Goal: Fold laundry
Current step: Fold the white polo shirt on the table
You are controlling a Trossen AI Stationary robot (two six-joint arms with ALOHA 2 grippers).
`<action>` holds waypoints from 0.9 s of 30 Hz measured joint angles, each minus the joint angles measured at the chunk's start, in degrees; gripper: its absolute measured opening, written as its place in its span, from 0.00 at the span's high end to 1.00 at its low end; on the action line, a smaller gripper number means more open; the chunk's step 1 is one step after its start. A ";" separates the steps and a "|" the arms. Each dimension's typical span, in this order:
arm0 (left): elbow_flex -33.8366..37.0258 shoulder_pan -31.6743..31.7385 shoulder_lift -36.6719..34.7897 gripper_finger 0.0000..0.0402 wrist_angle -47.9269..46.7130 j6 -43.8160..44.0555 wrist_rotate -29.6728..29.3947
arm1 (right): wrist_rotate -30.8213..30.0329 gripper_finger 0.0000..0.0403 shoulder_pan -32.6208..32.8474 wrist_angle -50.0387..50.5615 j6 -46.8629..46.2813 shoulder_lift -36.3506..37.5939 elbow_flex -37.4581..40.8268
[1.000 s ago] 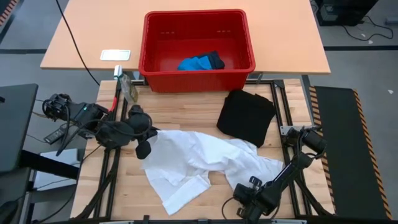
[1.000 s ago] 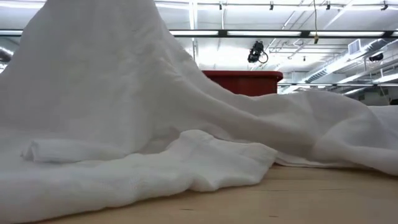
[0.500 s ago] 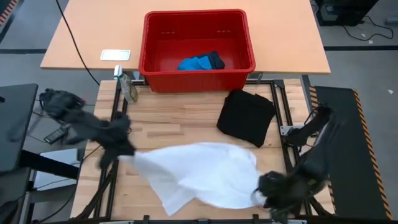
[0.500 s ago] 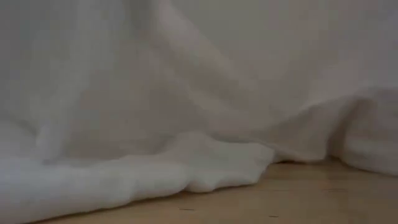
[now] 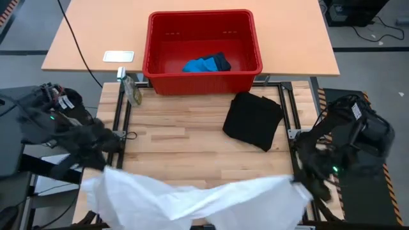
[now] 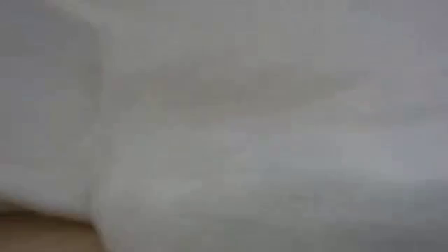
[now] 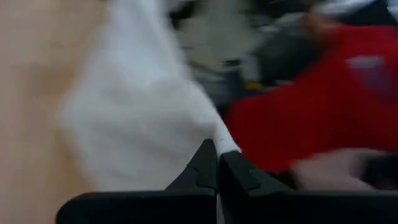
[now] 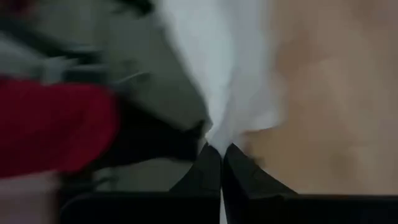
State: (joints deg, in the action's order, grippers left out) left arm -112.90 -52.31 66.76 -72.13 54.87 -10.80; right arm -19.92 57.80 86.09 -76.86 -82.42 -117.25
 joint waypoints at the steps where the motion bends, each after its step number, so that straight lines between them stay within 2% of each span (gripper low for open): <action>1: 0.02 0.27 0.05 0.99 -3.84 0.89 -2.63 | -0.84 0.99 -1.17 3.55 -0.22 0.16 0.04; 4: 0.04 2.29 0.45 0.99 -17.33 6.12 -12.52 | -1.55 0.99 -6.66 3.04 5.27 2.73 5.13; 5: 0.85 3.27 0.57 0.99 -18.92 9.08 -15.49 | -1.46 0.99 -9.10 3.23 6.47 3.60 6.85; 8: 7.00 6.79 -1.94 0.99 -14.89 7.16 -20.76 | -0.15 0.99 -18.24 3.78 8.75 6.49 13.12; 12: 13.86 13.23 -3.26 0.99 -18.21 10.40 -22.83 | 0.78 0.99 -31.21 3.83 9.38 10.45 23.64; 17: 26.44 23.90 -4.19 0.99 -17.77 8.45 -23.71 | 2.47 0.99 -47.78 4.02 13.28 14.84 36.62; 20: 34.00 31.83 -4.62 0.99 -17.76 6.98 -28.54 | 2.88 0.99 -57.08 3.93 18.87 15.89 43.28; 23: 40.96 41.06 -4.46 0.99 -16.20 6.66 -31.56 | -0.50 0.97 -65.11 2.46 24.62 15.93 48.92; 25: 45.21 47.34 -4.52 0.95 -11.48 2.64 -30.42 | -3.01 0.95 -69.49 -0.16 28.50 15.92 52.06; 27: 48.76 52.99 -4.51 0.90 -5.74 -2.42 -25.99 | -5.10 0.92 -73.05 -3.20 32.38 15.96 54.40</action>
State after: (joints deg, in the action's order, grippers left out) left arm -64.14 0.68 62.25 -77.87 52.45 -36.79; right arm -25.01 -15.25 82.89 -44.47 -66.46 -62.85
